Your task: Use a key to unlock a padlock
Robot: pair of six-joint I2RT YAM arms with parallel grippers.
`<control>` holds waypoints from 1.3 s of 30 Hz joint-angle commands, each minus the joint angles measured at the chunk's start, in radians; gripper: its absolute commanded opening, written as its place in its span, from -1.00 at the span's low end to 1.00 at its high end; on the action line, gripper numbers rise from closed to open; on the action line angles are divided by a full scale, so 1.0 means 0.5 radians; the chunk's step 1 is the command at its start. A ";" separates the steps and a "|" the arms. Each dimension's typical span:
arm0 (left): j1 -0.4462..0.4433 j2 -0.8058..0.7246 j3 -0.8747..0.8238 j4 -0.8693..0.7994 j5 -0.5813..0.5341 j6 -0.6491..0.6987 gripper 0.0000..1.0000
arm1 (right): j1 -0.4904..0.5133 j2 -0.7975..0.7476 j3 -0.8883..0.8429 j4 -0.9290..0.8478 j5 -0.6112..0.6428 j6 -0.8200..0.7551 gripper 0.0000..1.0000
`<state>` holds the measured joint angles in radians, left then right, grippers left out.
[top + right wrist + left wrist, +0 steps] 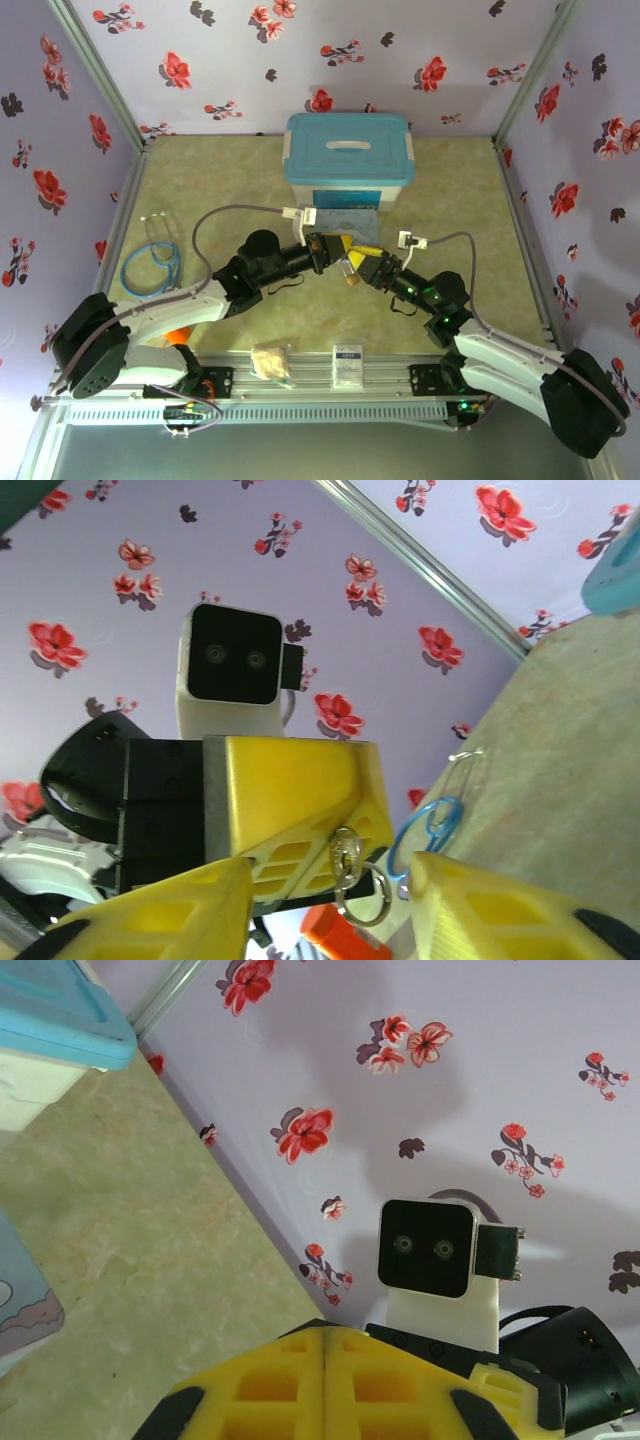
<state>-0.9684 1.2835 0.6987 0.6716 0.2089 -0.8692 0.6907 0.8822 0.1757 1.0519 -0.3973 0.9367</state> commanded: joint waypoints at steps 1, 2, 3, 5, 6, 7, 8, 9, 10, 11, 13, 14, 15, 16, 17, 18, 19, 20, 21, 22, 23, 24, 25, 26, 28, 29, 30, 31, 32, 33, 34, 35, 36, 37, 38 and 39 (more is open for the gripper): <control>0.013 0.020 0.029 0.147 0.056 -0.056 -1.00 | 0.015 0.002 0.000 0.116 -0.011 0.003 -0.25; 0.011 0.030 0.023 0.169 0.062 -0.075 -1.00 | 0.017 0.002 -0.002 0.117 0.003 0.000 -0.35; 0.012 0.033 0.023 0.183 0.070 -0.086 -1.00 | 0.015 0.000 -0.002 0.118 0.010 -0.005 -0.43; 0.010 0.041 0.015 0.205 0.071 -0.101 -1.00 | 0.017 -0.003 0.001 0.117 0.026 -0.014 -0.45; 0.006 0.049 0.009 0.222 0.071 -0.113 -1.00 | 0.017 -0.006 0.005 0.120 0.023 -0.019 -0.46; 0.005 0.054 0.000 0.242 0.073 -0.127 -1.00 | 0.016 -0.003 0.008 0.117 0.019 -0.020 -0.47; 0.005 0.061 -0.008 0.275 0.075 -0.143 -1.00 | 0.016 0.003 0.014 0.117 0.019 -0.020 -0.47; 0.006 0.065 -0.010 0.292 0.084 -0.150 -1.00 | 0.017 0.008 0.018 0.118 0.019 -0.022 -0.48; 0.007 0.070 -0.005 0.284 0.091 -0.151 -1.00 | 0.018 0.012 0.020 0.117 0.023 -0.021 -0.47; 0.001 0.073 -0.004 0.289 0.094 -0.149 -1.00 | 0.017 0.023 0.023 0.120 0.027 -0.021 -0.49; -0.008 0.079 -0.006 0.317 0.094 -0.153 -1.00 | 0.016 0.042 0.018 0.160 0.054 -0.017 -0.55; -0.011 0.081 0.001 0.301 0.097 -0.149 -1.00 | 0.018 0.054 0.010 0.189 0.074 -0.014 -0.56; -0.014 0.078 0.013 0.270 0.101 -0.127 -1.00 | 0.016 0.067 0.005 0.209 0.092 -0.011 -0.56; -0.017 0.070 0.020 0.234 0.107 -0.106 -1.00 | 0.018 0.075 0.008 0.218 0.100 -0.008 -0.57; -0.017 0.053 0.026 0.194 0.107 -0.086 -1.00 | 0.017 0.087 0.010 0.230 0.103 -0.004 -0.58; -0.018 0.037 0.028 0.164 0.104 -0.068 -1.00 | 0.016 0.098 0.009 0.245 0.106 -0.002 -0.58; -0.018 0.022 0.026 0.140 0.101 -0.057 -1.00 | 0.018 0.103 0.006 0.262 0.113 0.003 -0.58; -0.018 0.009 0.030 0.114 0.097 -0.048 -1.00 | 0.018 0.101 0.000 0.277 0.117 0.004 -0.58; -0.018 -0.001 0.030 0.095 0.095 -0.042 -1.00 | 0.018 0.102 -0.004 0.285 0.127 0.004 -0.58; -0.018 -0.007 0.027 0.084 0.095 -0.043 -1.00 | 0.018 0.098 -0.003 0.283 0.138 0.001 -0.58; -0.017 -0.006 0.026 0.079 0.093 -0.044 -1.00 | 0.018 0.098 -0.005 0.279 0.140 -0.002 -0.58; -0.020 -0.003 0.025 0.077 0.094 -0.047 -1.00 | 0.018 0.100 -0.002 0.273 0.142 -0.002 -0.58; -0.022 0.002 0.022 0.083 0.095 -0.047 -1.00 | 0.018 0.103 0.007 0.263 0.133 0.001 -0.63; -0.024 0.006 0.015 0.093 0.095 -0.052 -1.00 | 0.018 0.118 0.021 0.259 0.114 0.003 -0.70; -0.026 0.010 -0.001 0.129 0.083 -0.071 -1.00 | 0.021 0.157 0.038 0.271 0.079 0.023 -0.72; -0.025 0.010 -0.010 0.151 0.071 -0.083 -1.00 | 0.023 0.180 0.038 0.297 0.068 0.036 -0.73; -0.025 0.014 -0.016 0.171 0.069 -0.087 -1.00 | 0.027 0.203 0.038 0.320 0.062 0.047 -0.74; -0.027 0.016 -0.016 0.177 0.070 -0.091 -1.00 | 0.028 0.221 0.035 0.341 0.064 0.053 -0.74; -0.027 0.019 -0.016 0.183 0.067 -0.092 -1.00 | 0.033 0.239 0.032 0.362 0.065 0.060 -0.74; -0.027 0.022 -0.015 0.193 0.064 -0.094 -1.00 | 0.038 0.253 0.035 0.374 0.063 0.065 -0.75; -0.027 0.027 -0.018 0.204 0.064 -0.097 -1.00 | 0.042 0.270 0.041 0.383 0.059 0.071 -0.77; -0.029 0.029 -0.019 0.211 0.056 -0.100 -1.00 | 0.050 0.283 0.048 0.392 0.058 0.074 -0.77; -0.028 0.031 -0.022 0.212 0.049 -0.105 -1.00 | 0.057 0.298 0.059 0.396 0.051 0.078 -0.77; -0.030 0.030 -0.018 0.212 0.047 -0.102 -1.00 | 0.063 0.312 0.065 0.400 0.042 0.080 -0.76; -0.031 0.029 -0.017 0.212 0.046 -0.094 -1.00 | 0.067 0.330 0.074 0.407 0.033 0.086 -0.72; -0.030 0.029 -0.016 0.212 0.043 -0.093 -1.00 | 0.072 0.344 0.078 0.412 0.027 0.091 -0.72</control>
<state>-0.9710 1.3064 0.6865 0.7250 0.2085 -0.9249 0.7055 1.0336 0.1783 1.2316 -0.3553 0.9714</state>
